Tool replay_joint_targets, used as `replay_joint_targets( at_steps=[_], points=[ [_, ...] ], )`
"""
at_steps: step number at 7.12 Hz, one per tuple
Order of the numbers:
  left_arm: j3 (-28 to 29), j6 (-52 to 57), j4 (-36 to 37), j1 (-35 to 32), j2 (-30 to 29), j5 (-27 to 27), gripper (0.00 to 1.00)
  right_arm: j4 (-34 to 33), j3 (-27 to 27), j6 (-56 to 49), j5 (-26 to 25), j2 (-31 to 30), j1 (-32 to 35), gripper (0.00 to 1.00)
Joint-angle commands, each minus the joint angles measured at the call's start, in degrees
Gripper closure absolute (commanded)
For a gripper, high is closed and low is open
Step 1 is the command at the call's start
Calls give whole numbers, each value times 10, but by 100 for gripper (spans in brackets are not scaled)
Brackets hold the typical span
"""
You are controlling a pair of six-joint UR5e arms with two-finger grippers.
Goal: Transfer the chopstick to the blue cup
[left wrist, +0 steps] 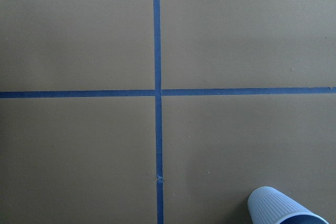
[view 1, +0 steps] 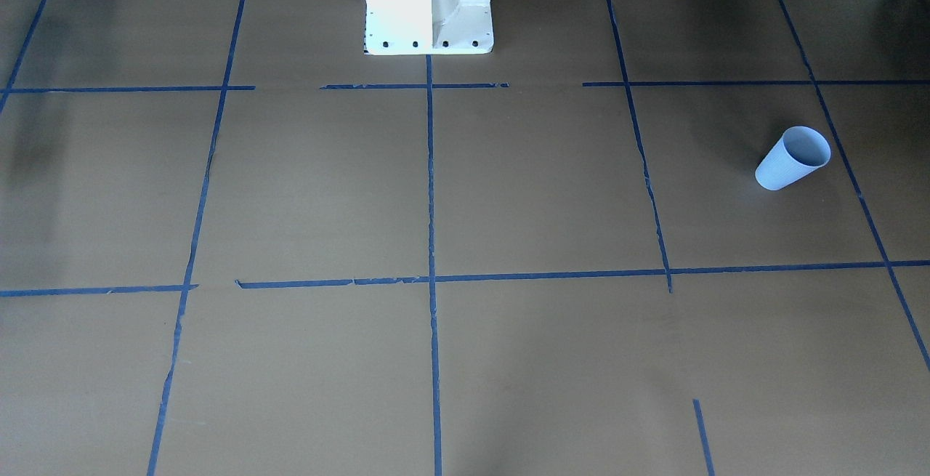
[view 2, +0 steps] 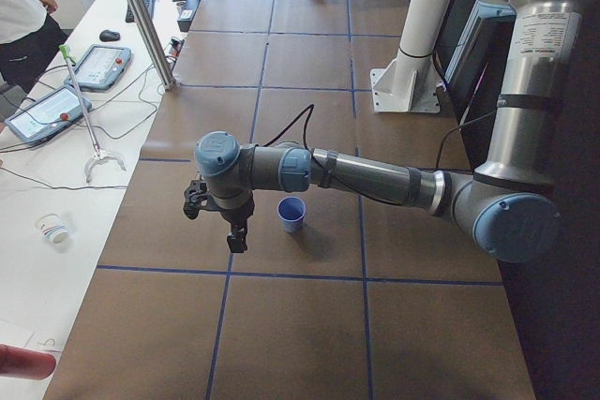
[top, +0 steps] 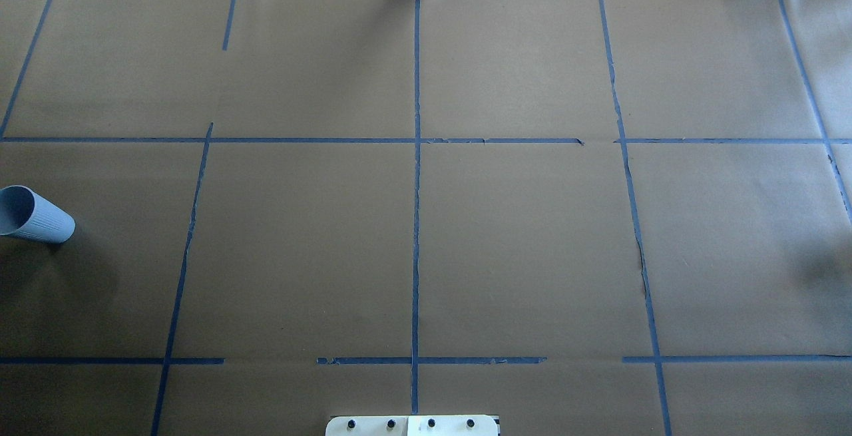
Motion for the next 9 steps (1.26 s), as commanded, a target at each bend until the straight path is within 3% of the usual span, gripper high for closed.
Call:
replay_joint_targets(
  at_steps=[1, 7, 9],
  points=[
    [-3, 1, 0, 0, 0, 1, 0, -3, 0, 0, -3, -1, 1, 0],
    [-30, -3, -6, 4, 6, 1, 0, 4, -2, 1, -3, -4, 0, 0],
    [-36, -3, -16, 56, 7, 2, 0, 4, 0, 9, 3, -5, 1, 0]
  ],
)
